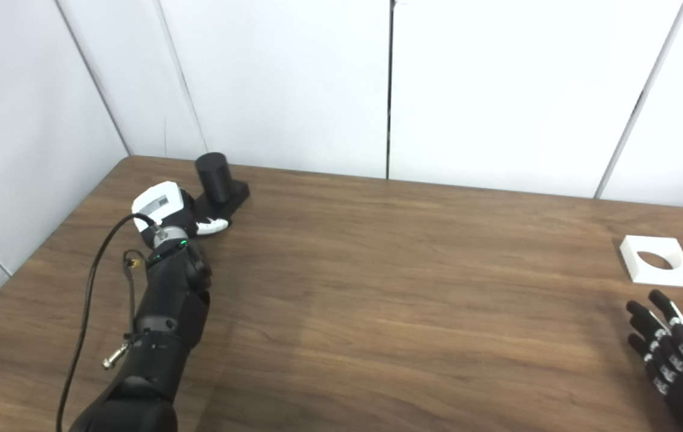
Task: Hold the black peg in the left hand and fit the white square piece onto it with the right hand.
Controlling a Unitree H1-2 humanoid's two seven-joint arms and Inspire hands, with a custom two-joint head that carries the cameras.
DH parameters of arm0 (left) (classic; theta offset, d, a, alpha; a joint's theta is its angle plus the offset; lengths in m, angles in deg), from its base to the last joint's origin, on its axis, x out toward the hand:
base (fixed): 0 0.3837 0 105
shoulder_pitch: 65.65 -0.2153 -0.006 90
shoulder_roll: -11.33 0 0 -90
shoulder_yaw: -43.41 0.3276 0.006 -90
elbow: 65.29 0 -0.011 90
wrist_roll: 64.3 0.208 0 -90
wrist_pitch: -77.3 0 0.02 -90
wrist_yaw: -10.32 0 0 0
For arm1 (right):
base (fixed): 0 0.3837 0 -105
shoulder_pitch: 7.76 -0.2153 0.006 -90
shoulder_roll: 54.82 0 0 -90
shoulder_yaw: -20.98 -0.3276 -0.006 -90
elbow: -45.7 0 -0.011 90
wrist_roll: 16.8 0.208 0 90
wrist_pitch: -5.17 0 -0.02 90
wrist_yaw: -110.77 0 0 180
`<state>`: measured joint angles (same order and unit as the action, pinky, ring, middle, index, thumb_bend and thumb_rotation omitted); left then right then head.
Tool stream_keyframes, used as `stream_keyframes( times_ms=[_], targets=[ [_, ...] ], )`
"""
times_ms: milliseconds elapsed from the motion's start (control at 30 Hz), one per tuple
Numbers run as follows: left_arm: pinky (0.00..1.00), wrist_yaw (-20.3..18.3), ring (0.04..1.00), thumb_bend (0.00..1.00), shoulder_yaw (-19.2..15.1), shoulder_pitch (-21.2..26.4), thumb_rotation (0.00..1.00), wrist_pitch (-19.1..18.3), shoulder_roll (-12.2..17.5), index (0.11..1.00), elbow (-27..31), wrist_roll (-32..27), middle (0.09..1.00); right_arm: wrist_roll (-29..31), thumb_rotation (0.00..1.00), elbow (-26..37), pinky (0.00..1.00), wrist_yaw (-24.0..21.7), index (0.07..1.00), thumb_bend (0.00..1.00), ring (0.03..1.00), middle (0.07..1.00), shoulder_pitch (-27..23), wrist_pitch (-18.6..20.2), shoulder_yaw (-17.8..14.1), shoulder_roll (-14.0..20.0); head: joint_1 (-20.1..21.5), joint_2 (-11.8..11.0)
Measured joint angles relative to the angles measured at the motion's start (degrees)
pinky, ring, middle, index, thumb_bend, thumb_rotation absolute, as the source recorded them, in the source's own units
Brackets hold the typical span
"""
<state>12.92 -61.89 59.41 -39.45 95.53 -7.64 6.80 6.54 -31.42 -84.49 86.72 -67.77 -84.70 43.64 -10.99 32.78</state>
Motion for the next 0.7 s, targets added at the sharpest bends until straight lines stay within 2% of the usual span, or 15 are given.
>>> stream_keyframes(
  times_ms=[33,133,400,700],
  targets=[
    [1.0,0.1,1.0,0.55,0.3,-0.1,0.11,0.0,0.1,0.502,0.5,-0.9,0.926,-0.1,1.0,0.2,1.0,0.0,1.0,0.55,0.983,0.929,0.1,0.1,0.0,0.0,0.2,0.1],
    [1.0,1.4,1.0,0.52,1.7,-0.1,0.07,0.1,0.3,0.486,1.3,-3.8,0.919,-0.2,1.0,0.6,1.0,0.0,1.0,0.56,0.985,0.93,0.3,0.3,0.1,0.0,0.2,0.1],
    [1.0,5.5,0.992,0.51,5.3,-0.9,0.05,0.1,1.9,0.482,1.6,-10.6,0.903,-0.2,1.0,0.6,1.0,-0.1,1.0,0.54,0.999,0.946,0.3,0.2,0.1,0.0,0.2,0.0],
    [0.98,6.6,0.966,0.51,7.8,-2.0,0.05,0.1,3.1,0.485,2.7,-13.5,0.862,-0.2,1.0,0.7,1.0,-0.1,1.0,0.53,1.0,0.954,0.3,0.4,0.1,0.0,0.4,0.0]
  ],
)
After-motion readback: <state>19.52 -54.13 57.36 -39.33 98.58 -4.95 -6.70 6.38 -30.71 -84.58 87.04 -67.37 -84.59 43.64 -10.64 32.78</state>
